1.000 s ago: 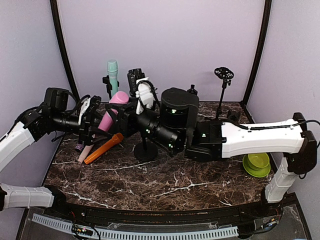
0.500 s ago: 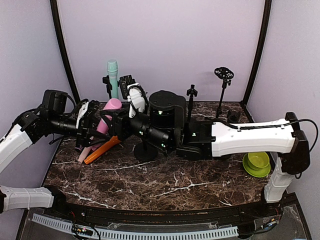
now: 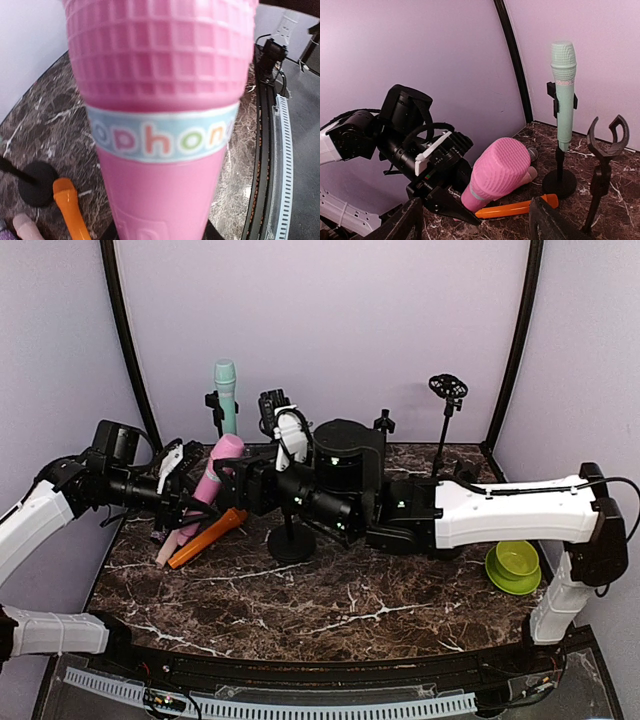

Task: Remove the microphone from the stand
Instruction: Pass from the right arm to the left, then place the microphone at the center of the board, then pick up the microphone stand from the center of the board, then pass from the right arm to the left

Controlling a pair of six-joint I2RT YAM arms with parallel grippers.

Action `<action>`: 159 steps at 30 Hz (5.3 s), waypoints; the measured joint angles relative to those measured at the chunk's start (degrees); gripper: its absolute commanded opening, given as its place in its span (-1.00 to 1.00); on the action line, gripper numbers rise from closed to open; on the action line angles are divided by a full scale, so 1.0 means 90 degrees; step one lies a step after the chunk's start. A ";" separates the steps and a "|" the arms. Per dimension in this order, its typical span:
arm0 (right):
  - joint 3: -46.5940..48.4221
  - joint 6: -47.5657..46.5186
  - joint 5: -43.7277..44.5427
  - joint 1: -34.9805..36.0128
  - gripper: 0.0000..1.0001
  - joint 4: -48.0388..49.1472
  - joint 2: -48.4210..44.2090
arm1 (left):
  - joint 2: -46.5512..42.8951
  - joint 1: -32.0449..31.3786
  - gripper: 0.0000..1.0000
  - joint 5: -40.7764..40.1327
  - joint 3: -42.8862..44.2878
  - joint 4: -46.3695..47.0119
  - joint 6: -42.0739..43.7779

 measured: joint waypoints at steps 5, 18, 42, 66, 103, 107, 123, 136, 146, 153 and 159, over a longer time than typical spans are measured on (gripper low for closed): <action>-0.0580 -0.0027 0.0199 -0.0015 0.41 0.0070 -0.0753 | 0.0542 0.1377 -1.00 -0.0289 0.0000 -0.0452 0.0204; -0.1396 0.0070 0.0583 -0.0015 0.23 0.0447 -0.1639 | 0.2016 0.2858 -0.79 -0.1243 -0.0206 -0.0571 0.0714; -0.2577 0.0622 0.1253 -0.0015 0.06 0.0148 -0.2465 | 0.3572 0.2407 -0.18 -0.2739 -0.0124 0.0532 0.0087; -0.3196 0.0950 0.1173 -0.0134 0.07 0.0109 -0.2501 | 0.3388 0.2310 -0.18 -0.2603 -0.0061 0.0374 -0.0192; -0.0879 -0.0551 0.0328 -0.1277 0.06 -0.0100 0.0855 | 0.2244 0.0940 -0.08 0.1802 -0.0146 0.2021 -0.0673; -0.0595 -0.0746 0.0719 -0.1319 -0.04 -0.0192 0.1205 | 0.1749 0.0940 -0.08 0.1851 -0.0396 0.2023 -0.0631; -0.0639 -0.1406 0.1093 -0.1324 -0.49 0.0889 0.1377 | 0.1345 0.0940 -0.09 0.1921 -0.0801 0.2023 -0.0491; -0.0663 -0.1554 0.0903 -0.1331 -1.00 0.1275 0.1581 | 0.1095 0.0940 -0.09 0.1938 -0.1003 0.2059 -0.0391; -0.0823 -0.0998 -0.0670 -0.1365 -1.00 0.0857 0.0850 | 0.1260 0.0537 0.11 0.1977 -0.1039 0.2492 -0.0352; -0.0821 -0.0408 -0.2130 -0.1362 -1.00 0.0894 0.0313 | 0.1358 0.0410 0.19 0.2455 -0.0991 0.2295 -0.0182; -0.0818 -0.0146 -0.2718 -0.1360 -1.00 0.1076 0.0221 | 0.1358 0.0199 0.20 0.3128 -0.0937 0.2086 -0.0318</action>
